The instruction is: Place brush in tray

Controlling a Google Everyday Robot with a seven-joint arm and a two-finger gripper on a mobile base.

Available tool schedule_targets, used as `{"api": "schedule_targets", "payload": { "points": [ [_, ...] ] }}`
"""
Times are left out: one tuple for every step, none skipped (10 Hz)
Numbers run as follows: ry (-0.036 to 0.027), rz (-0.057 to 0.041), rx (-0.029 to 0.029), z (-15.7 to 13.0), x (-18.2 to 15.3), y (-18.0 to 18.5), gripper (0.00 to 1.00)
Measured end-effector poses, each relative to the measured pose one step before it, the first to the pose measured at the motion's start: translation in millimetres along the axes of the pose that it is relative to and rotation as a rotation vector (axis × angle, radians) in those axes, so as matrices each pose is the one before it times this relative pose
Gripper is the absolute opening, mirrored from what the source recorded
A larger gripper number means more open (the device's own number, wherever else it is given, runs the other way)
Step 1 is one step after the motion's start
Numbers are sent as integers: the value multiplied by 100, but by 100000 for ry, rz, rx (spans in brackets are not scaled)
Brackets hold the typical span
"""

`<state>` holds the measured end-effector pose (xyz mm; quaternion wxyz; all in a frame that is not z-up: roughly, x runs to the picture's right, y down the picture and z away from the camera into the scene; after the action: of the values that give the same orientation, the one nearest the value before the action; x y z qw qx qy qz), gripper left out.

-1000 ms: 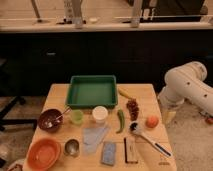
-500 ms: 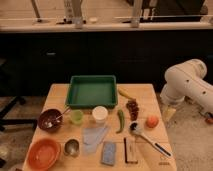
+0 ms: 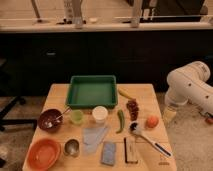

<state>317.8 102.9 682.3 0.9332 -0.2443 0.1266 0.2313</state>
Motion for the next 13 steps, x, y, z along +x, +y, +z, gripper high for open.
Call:
{"api": "schedule_targets", "payload": {
  "points": [
    [384, 3254, 509, -19, 213, 1, 80],
    [57, 570, 131, -11, -2, -2, 80],
    [1, -116, 8, -3, -61, 0, 80],
    [-69, -233, 7, -2, -147, 0, 80],
    [-13, 60, -71, -3, 13, 6, 80],
    [-178, 468, -190, -4, 25, -86, 80],
    [1220, 1735, -1556, 337, 260, 16, 80],
    [514, 1840, -2374, 818, -248, 207, 80],
    [827, 1617, -1262, 509, 3, 143, 80],
    [1265, 1447, -629, 165, 327, 94, 80],
    [422, 1676, -119, 102, 209, 57, 80],
    [794, 692, -56, 56, 134, 285, 80],
    [-359, 1765, 1306, -33, 83, 232, 80]
  ]
}}
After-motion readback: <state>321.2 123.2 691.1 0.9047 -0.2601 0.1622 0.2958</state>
